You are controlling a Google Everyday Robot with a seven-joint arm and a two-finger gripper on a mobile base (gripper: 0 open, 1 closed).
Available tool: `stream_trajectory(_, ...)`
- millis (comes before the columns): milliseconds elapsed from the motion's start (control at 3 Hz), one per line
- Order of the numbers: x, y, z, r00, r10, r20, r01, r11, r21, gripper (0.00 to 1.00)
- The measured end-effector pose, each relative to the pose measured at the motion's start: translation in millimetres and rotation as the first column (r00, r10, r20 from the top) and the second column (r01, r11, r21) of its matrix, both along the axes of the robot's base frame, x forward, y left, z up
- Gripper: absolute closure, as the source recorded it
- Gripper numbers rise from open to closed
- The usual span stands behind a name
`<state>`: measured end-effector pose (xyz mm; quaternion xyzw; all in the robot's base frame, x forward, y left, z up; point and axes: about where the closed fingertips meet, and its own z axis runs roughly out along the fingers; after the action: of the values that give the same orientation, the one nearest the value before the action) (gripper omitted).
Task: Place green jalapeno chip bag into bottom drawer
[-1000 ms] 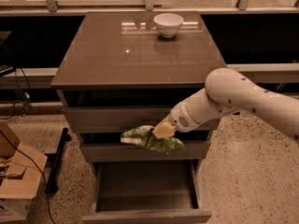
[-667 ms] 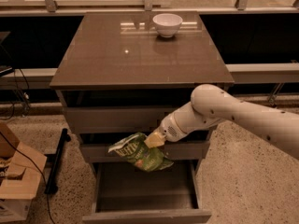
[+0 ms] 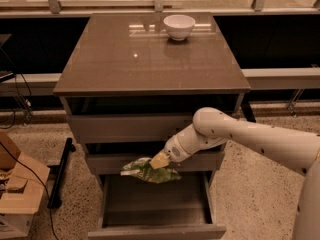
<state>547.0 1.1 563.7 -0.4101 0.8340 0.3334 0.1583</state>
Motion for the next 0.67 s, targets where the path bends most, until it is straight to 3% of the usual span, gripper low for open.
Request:
stream_trajectory(333, -3, 3, -34, 0.9973, -0.069, -0.027, 0.068, 0.996, -0.051, 1.00)
stream_trajectory(667, -8, 0, -80, 0.9883, -0.140, -0.061, 0.136, 0.989, -0.063, 1.00)
